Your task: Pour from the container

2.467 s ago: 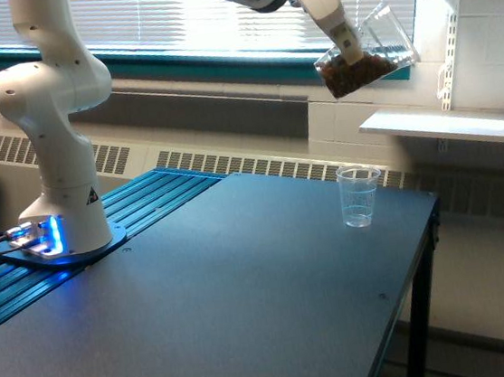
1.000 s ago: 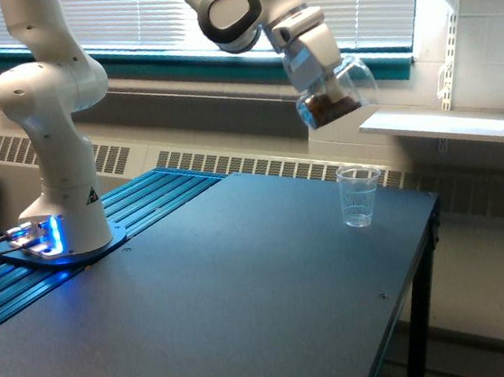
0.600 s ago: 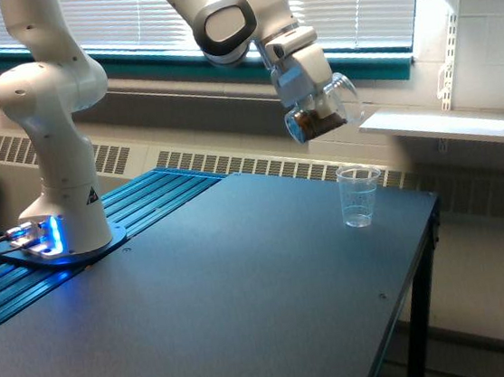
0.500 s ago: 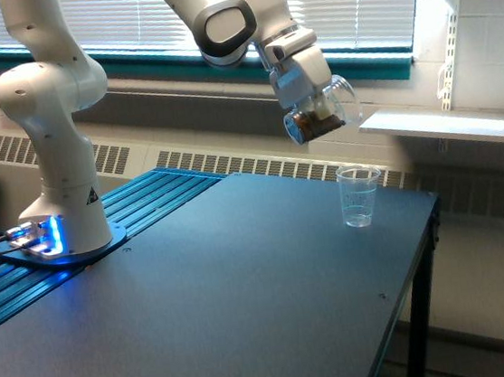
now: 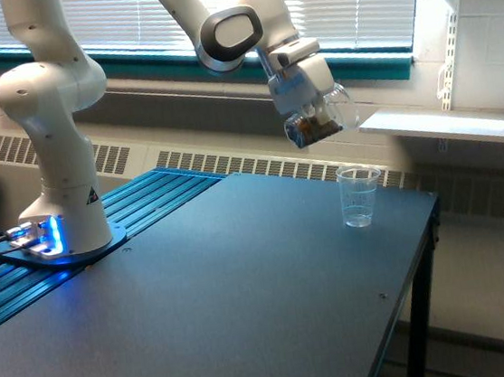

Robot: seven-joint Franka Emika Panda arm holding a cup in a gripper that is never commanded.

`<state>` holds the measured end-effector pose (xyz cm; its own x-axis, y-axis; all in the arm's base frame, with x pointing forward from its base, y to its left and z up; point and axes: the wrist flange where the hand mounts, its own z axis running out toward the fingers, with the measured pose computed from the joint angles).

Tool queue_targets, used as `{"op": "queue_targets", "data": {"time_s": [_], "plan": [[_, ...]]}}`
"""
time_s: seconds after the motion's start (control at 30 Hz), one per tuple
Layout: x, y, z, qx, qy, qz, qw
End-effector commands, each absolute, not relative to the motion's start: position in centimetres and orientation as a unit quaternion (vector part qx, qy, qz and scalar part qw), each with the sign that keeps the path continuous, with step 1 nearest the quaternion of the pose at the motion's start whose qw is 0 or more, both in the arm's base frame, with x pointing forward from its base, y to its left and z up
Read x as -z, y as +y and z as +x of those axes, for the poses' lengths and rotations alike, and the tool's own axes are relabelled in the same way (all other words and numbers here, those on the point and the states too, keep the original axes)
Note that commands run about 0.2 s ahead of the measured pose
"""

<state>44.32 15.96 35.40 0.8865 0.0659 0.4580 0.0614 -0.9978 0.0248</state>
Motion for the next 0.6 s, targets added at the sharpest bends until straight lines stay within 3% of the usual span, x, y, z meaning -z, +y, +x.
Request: {"op": "queue_targets", "data": {"time_s": [0.03,0.6], "plan": [[-35.4,17.2,44.9,-0.232,0.029,0.972,0.002],[-33.2,20.2,45.1,-0.211,0.057,0.976,0.023]]}}
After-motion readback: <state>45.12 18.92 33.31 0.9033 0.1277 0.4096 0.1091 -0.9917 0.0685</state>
